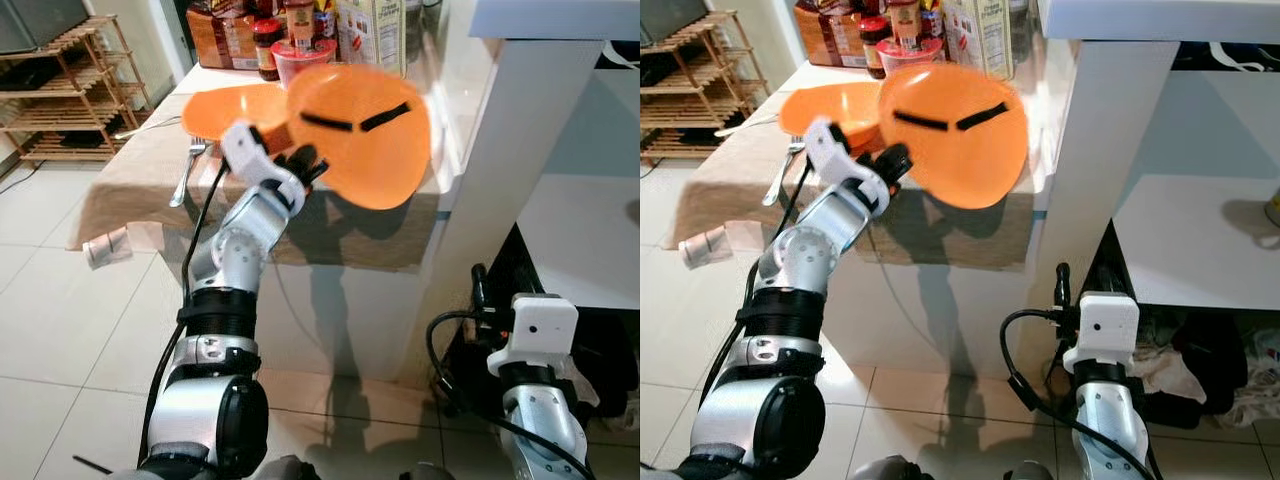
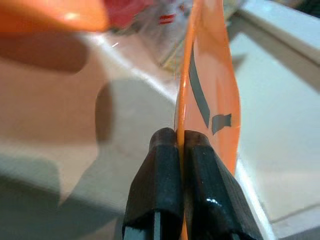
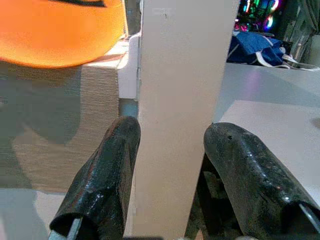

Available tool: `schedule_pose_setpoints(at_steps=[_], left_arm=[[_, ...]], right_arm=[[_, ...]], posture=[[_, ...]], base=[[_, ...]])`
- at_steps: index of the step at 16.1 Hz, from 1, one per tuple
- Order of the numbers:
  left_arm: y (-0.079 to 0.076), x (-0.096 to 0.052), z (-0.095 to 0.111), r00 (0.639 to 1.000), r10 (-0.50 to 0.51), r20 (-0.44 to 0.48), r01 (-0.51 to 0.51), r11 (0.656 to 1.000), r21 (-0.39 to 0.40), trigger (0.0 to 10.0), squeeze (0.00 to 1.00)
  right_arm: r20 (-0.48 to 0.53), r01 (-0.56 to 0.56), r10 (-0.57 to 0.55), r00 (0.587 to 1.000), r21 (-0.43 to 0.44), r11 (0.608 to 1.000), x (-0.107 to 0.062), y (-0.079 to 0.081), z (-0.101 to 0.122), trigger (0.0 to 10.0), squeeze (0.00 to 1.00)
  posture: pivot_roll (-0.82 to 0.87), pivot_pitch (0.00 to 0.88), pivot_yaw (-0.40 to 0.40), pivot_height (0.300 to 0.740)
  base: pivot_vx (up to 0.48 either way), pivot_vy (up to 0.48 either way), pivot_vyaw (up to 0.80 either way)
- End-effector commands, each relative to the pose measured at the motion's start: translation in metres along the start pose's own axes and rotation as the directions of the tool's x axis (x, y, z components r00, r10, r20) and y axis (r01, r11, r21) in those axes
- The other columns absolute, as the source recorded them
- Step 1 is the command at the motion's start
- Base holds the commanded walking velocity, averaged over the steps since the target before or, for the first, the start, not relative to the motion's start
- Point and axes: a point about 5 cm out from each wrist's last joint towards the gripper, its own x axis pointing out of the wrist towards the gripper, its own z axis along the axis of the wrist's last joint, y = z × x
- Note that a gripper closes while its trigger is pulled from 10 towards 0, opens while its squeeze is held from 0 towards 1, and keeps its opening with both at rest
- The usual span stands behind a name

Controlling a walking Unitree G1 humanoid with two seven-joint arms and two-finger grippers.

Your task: Setting the table

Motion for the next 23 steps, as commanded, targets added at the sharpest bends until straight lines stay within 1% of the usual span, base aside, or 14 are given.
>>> schedule_pose_setpoints(at_steps=[1,2,3,4,5,6,9,11,12,14,19,23], left_arm=[[-0.025,0.001,0.013,0.990,-0.127,0.056,0.123,0.990,0.066,0.0,0.00],[-0.035,-0.002,0.013,0.976,-0.207,0.063,0.198,0.972,0.127,0.0,0.00],[-0.041,-0.004,0.011,0.966,-0.251,0.057,0.242,0.961,0.132,0.0,0.00],[-0.042,-0.005,0.011,0.964,-0.259,0.056,0.250,0.959,0.133,0.0,0.00],[-0.048,-0.012,0.009,0.942,-0.332,0.056,0.313,0.925,0.215,0.0,0.00],[-0.048,-0.016,0.007,0.935,-0.350,0.054,0.327,0.913,0.242,0.0,0.00],[-0.044,-0.021,0.004,0.936,-0.347,0.057,0.318,0.905,0.281,0.0,0.00],[-0.040,-0.027,0.006,0.934,-0.348,0.076,0.301,0.886,0.352,0.0,0.00],[-0.037,-0.028,0.006,0.937,-0.341,0.079,0.291,0.884,0.366,0.0,0.00],[-0.033,-0.027,0.007,0.943,-0.322,0.082,0.270,0.886,0.377,0.0,0.00],[-0.032,-0.026,0.006,0.945,-0.315,0.089,0.258,0.885,0.388,0.0,0.00],[-0.034,-0.027,0.005,0.940,-0.327,0.092,0.266,0.877,0.400,0.0,0.00]], right_arm=[[0.001,-0.003,0.003,1.000,0.008,1.000,0.001,0.002,0.001,10.0,0.00],[-0.001,-0.004,0.004,1.000,0.008,1.000,0.001,0.002,0.001,10.0,0.00],[-0.001,-0.004,0.004,1.000,0.009,1.000,0.001,0.003,0.001,10.0,0.00],[-0.001,-0.004,0.004,1.000,0.009,1.000,0.001,0.003,0.001,10.0,0.00],[-0.003,-0.005,0.005,1.000,0.009,1.000,0.001,0.003,0.001,10.0,0.00],[-0.004,-0.005,0.005,1.000,0.008,1.000,0.001,0.003,0.001,10.0,0.00],[-0.006,-0.006,0.006,1.000,0.008,1.000,0.002,0.003,0.000,10.0,0.00],[-0.007,-0.010,0.010,1.000,0.010,1.000,0.002,0.003,0.000,10.0,0.00],[-0.008,-0.013,0.013,1.000,0.011,1.000,0.003,0.004,0.000,10.0,0.00],[-0.008,-0.016,0.017,1.000,0.011,1.000,0.004,0.004,-0.001,10.0,0.00],[-0.006,-0.019,0.019,1.000,0.008,1.000,0.004,0.004,-0.001,10.0,0.00],[-0.005,-0.021,0.021,1.000,0.005,1.000,0.004,0.003,0.000,10.0,0.00]], posture=[[-0.09,0.000,0.110,0.707],[-0.09,0.000,0.109,0.707],[-0.09,0.000,0.109,0.707],[-0.08,0.000,0.108,0.707],[-0.08,0.000,0.108,0.707],[-0.08,0.000,0.107,0.707],[-0.08,0.000,0.104,0.707],[-0.07,0.000,0.100,0.707],[-0.07,0.000,0.097,0.707],[-0.07,0.000,0.094,0.707],[-0.07,0.000,0.093,0.707],[-0.07,0.000,0.090,0.707]], base=[[0.000,0.000,0.00],[0.000,0.000,0.00],[0.000,0.000,0.00],[0.000,0.000,0.00],[0.000,0.000,0.00],[0.000,0.000,0.00],[0.000,0.000,0.00],[0.000,0.000,0.00],[0.000,0.000,0.00],[-0.120,0.000,0.00],[-0.316,0.000,0.00],[0.000,0.000,0.00]])
